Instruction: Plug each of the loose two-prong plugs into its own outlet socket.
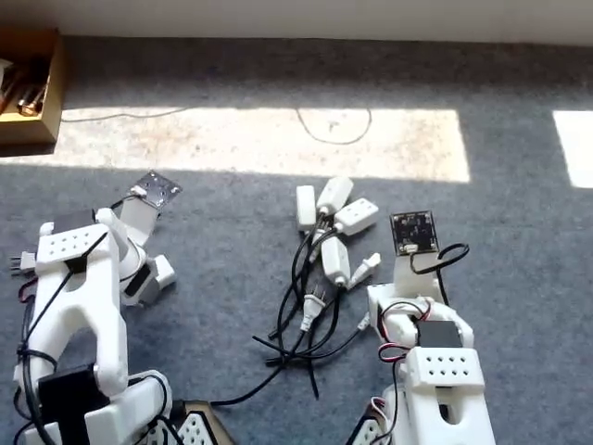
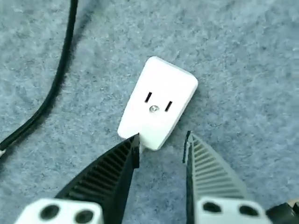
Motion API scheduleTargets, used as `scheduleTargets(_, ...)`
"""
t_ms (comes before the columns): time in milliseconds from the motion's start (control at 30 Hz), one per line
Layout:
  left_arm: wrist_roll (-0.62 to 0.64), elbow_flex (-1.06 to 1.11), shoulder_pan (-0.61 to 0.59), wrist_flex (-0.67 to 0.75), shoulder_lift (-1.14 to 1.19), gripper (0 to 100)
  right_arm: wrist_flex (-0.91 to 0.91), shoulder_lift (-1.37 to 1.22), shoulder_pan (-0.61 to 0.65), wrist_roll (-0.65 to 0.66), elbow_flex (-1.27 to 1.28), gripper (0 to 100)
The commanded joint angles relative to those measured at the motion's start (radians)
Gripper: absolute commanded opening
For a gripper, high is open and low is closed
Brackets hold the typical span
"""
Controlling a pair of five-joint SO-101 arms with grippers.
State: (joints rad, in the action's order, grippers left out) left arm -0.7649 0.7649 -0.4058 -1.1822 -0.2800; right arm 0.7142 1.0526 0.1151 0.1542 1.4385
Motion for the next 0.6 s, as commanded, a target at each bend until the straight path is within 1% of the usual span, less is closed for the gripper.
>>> scheduleTargets(0,-0.015,0.002,-0.004,0.063,-0.004,17,-0.01,0.016,0.008,0.008,-0.004,21.2)
scheduleTargets(100,-0.029,0.007,-0.002,0.143,-0.001,17,-0.01,0.016,0.008,0.008,-0.004,21.2)
scheduleTargets(167,-0.046,0.007,0.007,0.169,-0.001,17,-0.01,0.016,0.008,0.008,-0.002,21.2)
scheduleTargets(300,-0.038,-0.008,0.008,0.181,-0.004,17,-0.01,0.016,0.008,0.008,-0.002,21.2)
scheduleTargets(400,-0.005,-0.051,-0.016,0.21,-0.004,17,-0.01,0.016,0.008,0.008,-0.002,21.2)
scheduleTargets(567,-0.006,-0.077,-0.018,0.213,-0.001,17,-0.01,0.016,0.008,0.008,-0.002,21.2)
